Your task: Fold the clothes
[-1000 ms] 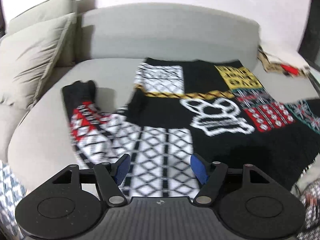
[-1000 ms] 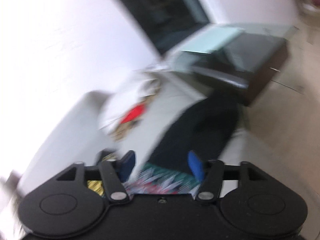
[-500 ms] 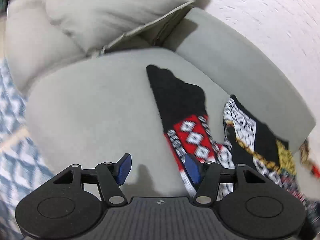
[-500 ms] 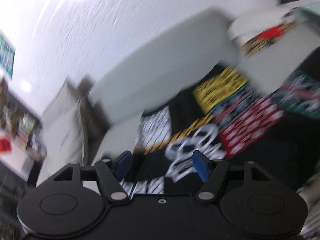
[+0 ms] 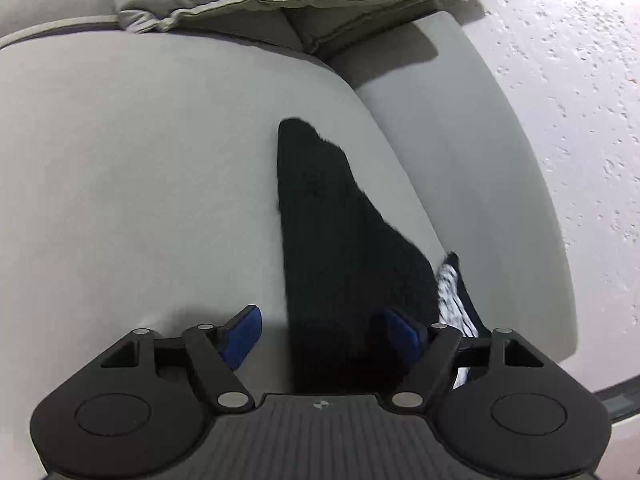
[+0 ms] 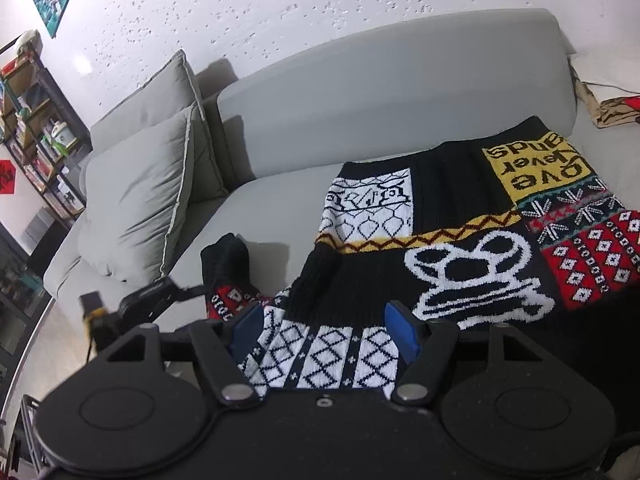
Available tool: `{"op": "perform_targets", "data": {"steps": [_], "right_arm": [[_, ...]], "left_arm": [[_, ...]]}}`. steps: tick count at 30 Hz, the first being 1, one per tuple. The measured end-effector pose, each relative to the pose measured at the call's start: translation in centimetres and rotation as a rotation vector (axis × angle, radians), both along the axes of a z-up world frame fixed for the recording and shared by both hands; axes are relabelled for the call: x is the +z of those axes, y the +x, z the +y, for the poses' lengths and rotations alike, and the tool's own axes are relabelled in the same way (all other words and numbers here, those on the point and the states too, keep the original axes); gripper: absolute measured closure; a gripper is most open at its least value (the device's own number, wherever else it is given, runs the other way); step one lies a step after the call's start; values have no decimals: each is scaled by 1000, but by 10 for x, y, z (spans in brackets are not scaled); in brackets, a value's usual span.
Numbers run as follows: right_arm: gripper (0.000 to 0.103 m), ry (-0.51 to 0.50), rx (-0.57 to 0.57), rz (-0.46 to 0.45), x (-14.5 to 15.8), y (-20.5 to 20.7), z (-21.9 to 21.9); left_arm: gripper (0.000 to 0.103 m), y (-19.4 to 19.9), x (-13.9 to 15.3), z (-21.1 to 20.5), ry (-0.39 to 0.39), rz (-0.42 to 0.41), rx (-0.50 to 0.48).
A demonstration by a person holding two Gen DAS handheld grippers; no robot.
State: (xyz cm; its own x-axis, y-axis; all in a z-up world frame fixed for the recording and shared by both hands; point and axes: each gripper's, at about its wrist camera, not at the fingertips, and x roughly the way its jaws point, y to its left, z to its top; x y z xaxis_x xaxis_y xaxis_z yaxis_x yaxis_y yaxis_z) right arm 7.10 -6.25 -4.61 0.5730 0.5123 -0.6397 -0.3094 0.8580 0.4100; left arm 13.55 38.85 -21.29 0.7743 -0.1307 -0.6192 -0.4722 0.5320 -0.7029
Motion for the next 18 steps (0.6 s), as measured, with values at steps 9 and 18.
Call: {"op": "perform_targets", "data": {"steps": [9,18], "right_arm": [[36,-39,-25,-41,5,-2,2],[36,-19,3,-28,4,-8,9]], "left_arm": [[96,22,-2,31,45,42,51],[95,-68,28,28,379,146,184]]}}
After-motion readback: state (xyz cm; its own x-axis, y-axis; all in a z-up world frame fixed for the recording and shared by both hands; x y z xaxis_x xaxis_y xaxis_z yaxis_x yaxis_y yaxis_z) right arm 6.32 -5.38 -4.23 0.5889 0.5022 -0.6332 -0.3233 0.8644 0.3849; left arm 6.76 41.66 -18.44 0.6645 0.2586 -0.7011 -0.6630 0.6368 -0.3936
